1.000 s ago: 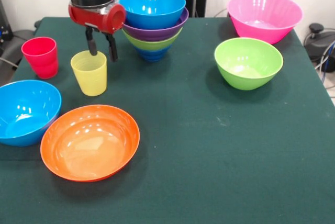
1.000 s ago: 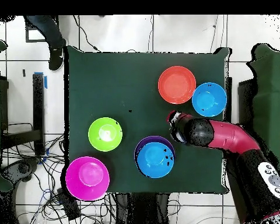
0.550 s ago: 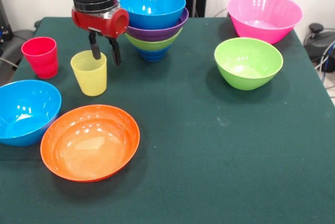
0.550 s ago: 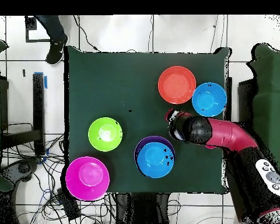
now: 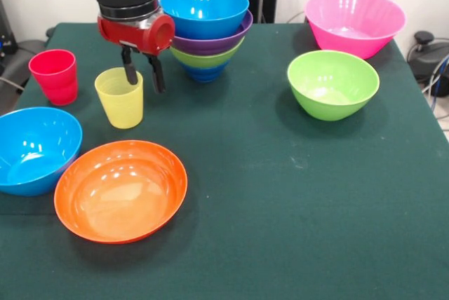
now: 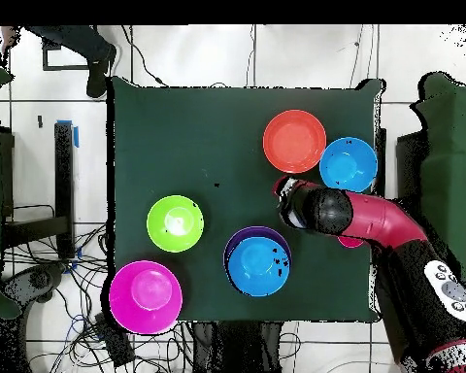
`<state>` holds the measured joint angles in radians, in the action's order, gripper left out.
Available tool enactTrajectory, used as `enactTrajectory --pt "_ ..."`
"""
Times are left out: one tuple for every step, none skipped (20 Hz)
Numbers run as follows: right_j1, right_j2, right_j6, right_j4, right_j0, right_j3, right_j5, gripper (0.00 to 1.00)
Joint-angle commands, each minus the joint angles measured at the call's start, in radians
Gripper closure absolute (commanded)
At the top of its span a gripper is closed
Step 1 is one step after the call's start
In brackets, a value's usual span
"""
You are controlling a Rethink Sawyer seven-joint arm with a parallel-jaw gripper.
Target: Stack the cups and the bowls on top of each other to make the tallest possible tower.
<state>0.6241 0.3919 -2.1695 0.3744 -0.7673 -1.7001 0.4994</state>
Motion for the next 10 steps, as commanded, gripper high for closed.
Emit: enactTrajectory --pt "-0.037 0.087 0.06 -0.027 0.024 0.047 0.05 0.0" --pt "-0.036 0.088 0.061 -0.031 0.025 0.049 0.057 0.0" --pt "-0.034 0.089 0.062 -0.034 0.025 0.051 0.063 0.0" --pt "-0.033 0.09 0.063 -0.038 0.025 0.053 0.07 0.0" --pt "-0.033 0.092 0.067 -0.041 0.025 0.06 0.079 0.0" --pt "-0.034 0.094 0.07 -0.045 0.025 0.066 0.088 0.0" --pt "-0.034 0.093 0.069 -0.047 0.027 0.069 0.093 0.0" --pt "-0.033 0.093 0.069 -0.049 0.028 0.071 0.097 0.0" --pt "-0.033 0.093 0.068 -0.05 0.029 0.073 0.098 0.0" --pt "-0.031 0.092 0.064 -0.05 0.03 0.067 0.094 0.0"
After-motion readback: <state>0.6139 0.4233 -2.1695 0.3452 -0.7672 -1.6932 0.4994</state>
